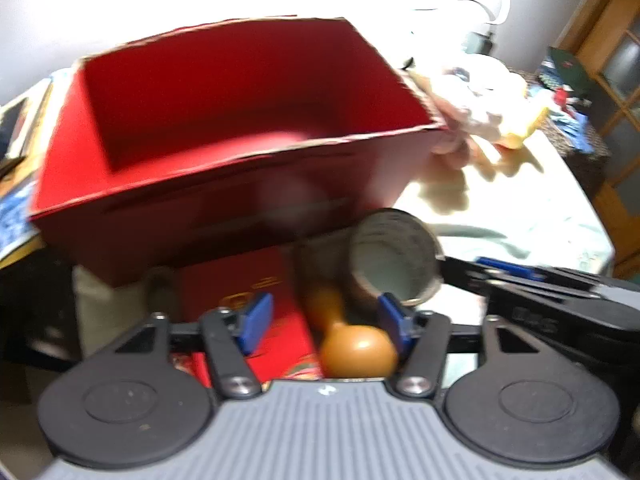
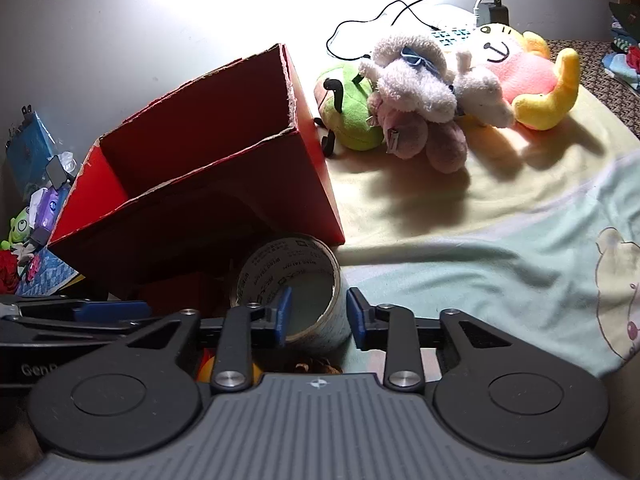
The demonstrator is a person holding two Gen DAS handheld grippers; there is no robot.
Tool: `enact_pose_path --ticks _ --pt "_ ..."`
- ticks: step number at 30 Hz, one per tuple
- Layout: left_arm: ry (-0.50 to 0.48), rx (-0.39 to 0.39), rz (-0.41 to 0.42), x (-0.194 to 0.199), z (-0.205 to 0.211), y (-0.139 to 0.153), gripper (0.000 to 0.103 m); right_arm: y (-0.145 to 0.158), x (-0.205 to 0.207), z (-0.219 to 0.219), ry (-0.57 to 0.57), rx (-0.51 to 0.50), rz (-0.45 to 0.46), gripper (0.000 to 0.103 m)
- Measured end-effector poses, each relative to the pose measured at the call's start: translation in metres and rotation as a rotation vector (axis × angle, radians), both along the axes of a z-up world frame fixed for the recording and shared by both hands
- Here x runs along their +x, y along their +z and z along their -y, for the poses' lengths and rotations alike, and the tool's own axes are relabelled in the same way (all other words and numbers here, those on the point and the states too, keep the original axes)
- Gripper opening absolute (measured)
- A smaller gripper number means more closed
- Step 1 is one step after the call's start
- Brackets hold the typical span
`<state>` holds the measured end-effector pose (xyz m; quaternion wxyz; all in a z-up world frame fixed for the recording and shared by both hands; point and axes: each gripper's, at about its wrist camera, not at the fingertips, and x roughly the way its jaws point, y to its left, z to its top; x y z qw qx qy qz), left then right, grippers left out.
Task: Organize objects
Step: 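Lift the beige tape roll held in the right gripper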
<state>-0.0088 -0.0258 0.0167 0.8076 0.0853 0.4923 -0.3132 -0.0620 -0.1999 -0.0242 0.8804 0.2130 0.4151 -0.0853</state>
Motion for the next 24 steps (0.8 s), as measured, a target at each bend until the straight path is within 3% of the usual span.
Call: enact_pose_path --ticks 6,9,11,14,16,20,24 --pt "0.003 0.02 -0.042 0.011 0.019 -0.019 0.052 -0.01 0.011 0.004 0.015 -0.009 -0.008 0.029" --pt "0.001 0.031 -0.076 0.017 0.026 -0.025 0.045 -0.015 0.016 0.007 0.024 0.0 -0.02 0.021" --pt "-0.01 0.035 -0.098 0.019 0.03 -0.029 0.027 -0.018 0.019 0.009 0.021 0.004 -0.026 0.019" --pt "-0.017 0.023 -0.11 0.021 0.032 -0.033 0.02 -0.023 0.023 0.012 0.016 0.005 -0.032 0.014" --pt "-0.016 0.027 -0.107 0.024 0.036 -0.037 0.02 -0.025 0.025 0.014 0.012 0.006 -0.034 0.01" --pt "-0.001 -0.005 -0.188 0.035 0.036 -0.049 0.02 -0.026 0.025 0.017 0.007 0.027 -0.03 0.01" --pt "-0.009 -0.012 -0.189 0.035 0.039 -0.048 0.016 -0.022 0.022 0.02 -0.003 0.03 -0.018 0.01"
